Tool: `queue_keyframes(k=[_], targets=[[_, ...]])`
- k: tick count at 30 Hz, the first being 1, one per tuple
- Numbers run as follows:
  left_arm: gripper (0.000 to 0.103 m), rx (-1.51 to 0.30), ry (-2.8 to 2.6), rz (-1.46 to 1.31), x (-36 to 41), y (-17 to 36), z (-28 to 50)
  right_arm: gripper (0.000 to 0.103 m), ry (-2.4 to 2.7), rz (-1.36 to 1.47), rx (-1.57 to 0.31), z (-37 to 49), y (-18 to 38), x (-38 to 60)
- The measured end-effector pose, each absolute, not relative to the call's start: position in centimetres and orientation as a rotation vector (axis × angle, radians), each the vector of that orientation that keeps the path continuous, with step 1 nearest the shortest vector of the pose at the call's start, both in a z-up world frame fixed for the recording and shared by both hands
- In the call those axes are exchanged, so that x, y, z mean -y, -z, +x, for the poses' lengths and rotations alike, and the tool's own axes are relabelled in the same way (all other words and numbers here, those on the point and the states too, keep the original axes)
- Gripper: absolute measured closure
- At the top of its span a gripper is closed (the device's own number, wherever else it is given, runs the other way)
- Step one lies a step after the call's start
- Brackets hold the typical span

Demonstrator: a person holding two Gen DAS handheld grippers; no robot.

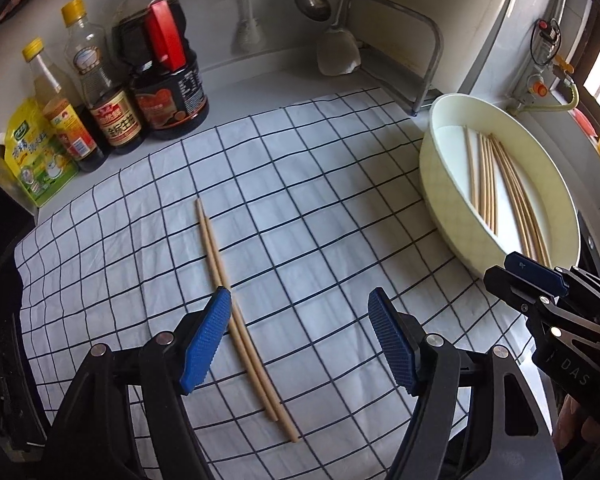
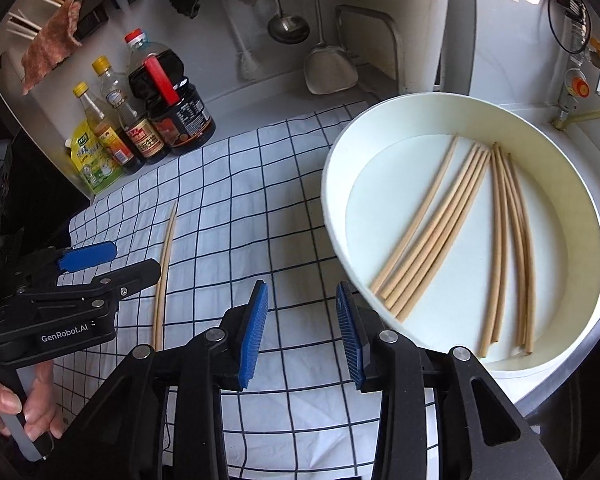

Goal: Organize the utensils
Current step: 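Move the right tool back to the last two chopsticks on the cloth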

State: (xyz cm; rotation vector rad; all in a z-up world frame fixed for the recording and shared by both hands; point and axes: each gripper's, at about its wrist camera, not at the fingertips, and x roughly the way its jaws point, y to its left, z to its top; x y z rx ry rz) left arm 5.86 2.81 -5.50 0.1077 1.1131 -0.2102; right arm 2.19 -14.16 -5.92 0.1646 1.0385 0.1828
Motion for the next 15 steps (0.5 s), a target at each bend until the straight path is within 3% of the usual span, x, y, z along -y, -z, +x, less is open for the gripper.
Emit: queue_keyframes(k=[15], targets=[[0.033, -1.159, 0.088, 0.005, -12.0, 8.5, 3.4, 0.065, -0.283, 0.056, -1.119, 2.2, 8.3, 5.4]])
